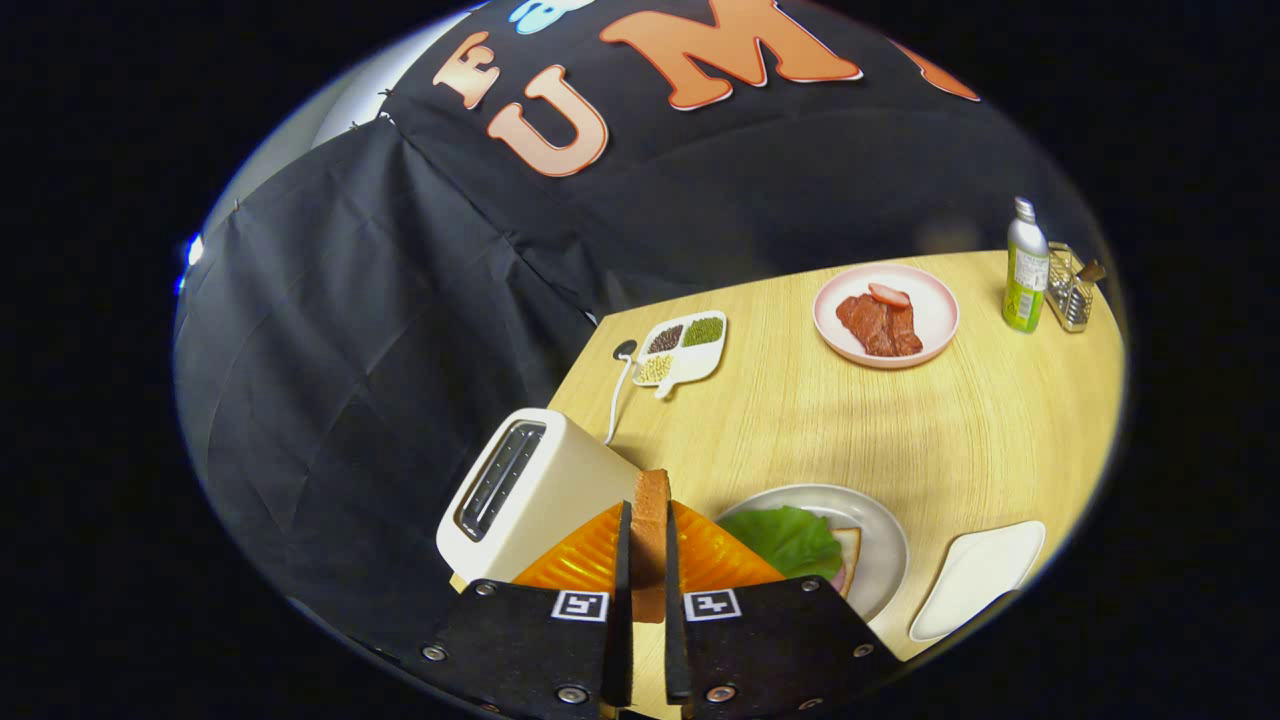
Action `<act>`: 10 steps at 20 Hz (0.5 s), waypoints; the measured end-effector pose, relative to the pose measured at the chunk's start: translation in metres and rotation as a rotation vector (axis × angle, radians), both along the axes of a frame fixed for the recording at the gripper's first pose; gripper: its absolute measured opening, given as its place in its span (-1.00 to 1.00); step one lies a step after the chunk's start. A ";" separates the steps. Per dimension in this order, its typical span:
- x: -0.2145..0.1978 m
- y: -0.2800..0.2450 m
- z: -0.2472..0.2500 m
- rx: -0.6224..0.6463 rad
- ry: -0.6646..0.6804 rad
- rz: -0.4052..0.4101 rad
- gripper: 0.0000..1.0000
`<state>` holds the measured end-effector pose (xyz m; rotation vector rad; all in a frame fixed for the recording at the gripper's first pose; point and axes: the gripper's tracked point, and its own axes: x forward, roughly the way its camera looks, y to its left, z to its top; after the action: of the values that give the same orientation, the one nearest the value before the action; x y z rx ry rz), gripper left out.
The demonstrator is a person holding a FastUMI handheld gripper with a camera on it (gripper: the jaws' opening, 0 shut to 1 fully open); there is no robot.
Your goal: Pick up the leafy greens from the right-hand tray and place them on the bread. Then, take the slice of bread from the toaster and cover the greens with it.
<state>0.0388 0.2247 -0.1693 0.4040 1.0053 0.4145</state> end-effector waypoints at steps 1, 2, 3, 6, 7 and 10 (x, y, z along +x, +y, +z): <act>-0.003 -0.004 -0.007 0.000 0.003 -0.004 -0.73; -0.005 -0.007 -0.014 0.008 0.011 -0.008 -0.73; -0.007 -0.009 -0.019 0.023 0.022 -0.013 -0.74; -0.018 -0.016 -0.041 0.062 0.064 -0.032 -0.74; -0.022 -0.021 -0.046 0.067 0.071 -0.037 -0.73; -0.021 -0.035 -0.060 0.084 0.075 -0.066 -0.73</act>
<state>0.0173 0.1900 -0.2295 0.5299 1.0465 0.3854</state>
